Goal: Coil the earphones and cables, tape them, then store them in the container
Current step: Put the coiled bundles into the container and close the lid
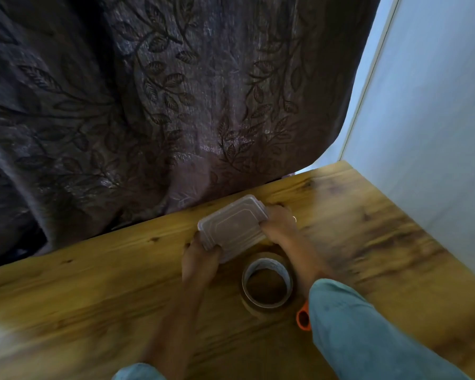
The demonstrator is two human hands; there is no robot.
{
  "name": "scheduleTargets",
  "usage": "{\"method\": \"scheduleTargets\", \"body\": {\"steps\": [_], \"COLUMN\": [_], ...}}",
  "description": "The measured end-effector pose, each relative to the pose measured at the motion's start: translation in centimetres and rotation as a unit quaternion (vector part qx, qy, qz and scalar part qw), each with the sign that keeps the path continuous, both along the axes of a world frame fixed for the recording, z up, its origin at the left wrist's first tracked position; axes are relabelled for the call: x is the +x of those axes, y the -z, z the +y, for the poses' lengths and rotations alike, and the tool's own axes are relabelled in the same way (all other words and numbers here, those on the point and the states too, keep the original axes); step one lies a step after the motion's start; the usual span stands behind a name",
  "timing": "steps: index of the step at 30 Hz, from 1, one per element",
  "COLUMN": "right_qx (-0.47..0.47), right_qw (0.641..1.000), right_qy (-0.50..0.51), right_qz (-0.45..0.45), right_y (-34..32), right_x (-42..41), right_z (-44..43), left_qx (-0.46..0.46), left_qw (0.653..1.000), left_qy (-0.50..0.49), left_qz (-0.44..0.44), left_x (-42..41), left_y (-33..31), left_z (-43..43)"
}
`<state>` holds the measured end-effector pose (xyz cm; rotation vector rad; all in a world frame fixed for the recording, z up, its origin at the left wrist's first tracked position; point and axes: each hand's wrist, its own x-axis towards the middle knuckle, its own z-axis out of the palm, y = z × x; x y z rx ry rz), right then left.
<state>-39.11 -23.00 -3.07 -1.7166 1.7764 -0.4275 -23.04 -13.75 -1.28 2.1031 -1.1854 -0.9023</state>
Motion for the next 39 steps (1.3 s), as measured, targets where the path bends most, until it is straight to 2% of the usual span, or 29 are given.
{"method": "scheduleTargets", "body": {"steps": [3,7,15,21,26,31,39], "right_qx": [-0.053,-0.109,-0.136,-0.107,-0.100,-0.098,-0.119], "right_qw": [0.998,0.989,0.976,0.979,0.976,0.981,0.989], "right_qy": [-0.015,-0.004,-0.057,-0.102,-0.100,-0.117,-0.080], "right_qz": [-0.037,-0.101,-0.159,-0.140,-0.164,-0.119,-0.033], "right_y": [-2.2,-6.1,-8.3,-6.4,-5.0,-4.2,-4.0], "right_x": [0.0,0.4,4.1,6.8,8.6,10.2,10.7], "right_z": [1.4,4.4,15.5,24.0,29.2,32.3,34.4], "left_qx": [-0.057,-0.119,-0.138,-0.119,-0.082,-0.065,-0.050], "left_qw": [0.997,0.991,0.985,0.985,0.984,0.988,0.993], "left_qy": [-0.033,-0.051,-0.091,-0.103,-0.108,-0.127,-0.105], "left_qz": [0.036,0.024,-0.047,-0.074,-0.113,-0.055,-0.036], "left_x": [0.2,1.6,6.3,9.7,12.5,12.7,12.4], "left_y": [-1.5,-4.4,-8.7,-6.4,-4.2,-3.2,-1.4], "left_z": [0.6,3.0,15.0,23.4,28.7,32.7,34.3]}}
